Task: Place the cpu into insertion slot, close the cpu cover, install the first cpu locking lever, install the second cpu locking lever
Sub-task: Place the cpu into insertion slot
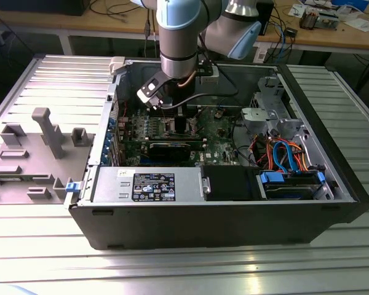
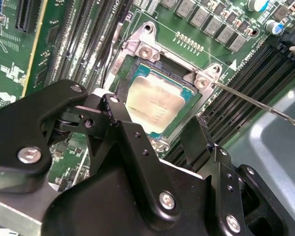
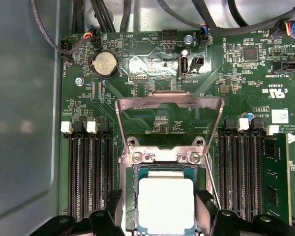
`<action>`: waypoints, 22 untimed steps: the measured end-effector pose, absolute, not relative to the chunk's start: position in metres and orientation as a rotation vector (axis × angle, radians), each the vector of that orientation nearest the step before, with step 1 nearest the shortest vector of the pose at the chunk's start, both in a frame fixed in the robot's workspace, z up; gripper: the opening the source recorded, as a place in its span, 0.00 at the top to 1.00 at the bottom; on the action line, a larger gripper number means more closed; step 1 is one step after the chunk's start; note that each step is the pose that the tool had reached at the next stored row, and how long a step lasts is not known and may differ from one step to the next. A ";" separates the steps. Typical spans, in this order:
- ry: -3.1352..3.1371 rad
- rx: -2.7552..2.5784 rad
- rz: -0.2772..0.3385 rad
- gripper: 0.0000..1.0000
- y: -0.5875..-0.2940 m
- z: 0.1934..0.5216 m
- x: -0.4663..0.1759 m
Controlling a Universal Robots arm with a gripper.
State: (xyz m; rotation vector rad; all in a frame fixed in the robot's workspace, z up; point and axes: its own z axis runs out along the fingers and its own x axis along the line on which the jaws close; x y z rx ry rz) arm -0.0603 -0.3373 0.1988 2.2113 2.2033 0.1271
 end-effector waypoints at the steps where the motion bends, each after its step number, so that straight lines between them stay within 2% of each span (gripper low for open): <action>1: 2.204 2.211 0.128 0.31 -0.337 0.199 -0.060; 11: 2.195 2.201 0.111 0.31 -0.337 0.198 -0.060; 14: 2.199 2.206 0.102 0.31 -0.337 0.212 -0.060; 16: 2.218 2.226 0.061 0.70 -0.337 0.218 -0.055; 18: 2.221 2.229 0.055 0.82 -0.337 0.218 -0.055; 19: 2.221 2.230 0.054 0.82 -0.337 0.218 -0.054; 20: 2.222 2.230 0.052 0.88 -0.337 0.218 -0.054; 22: 2.222 2.231 0.052 0.89 -0.337 0.218 -0.054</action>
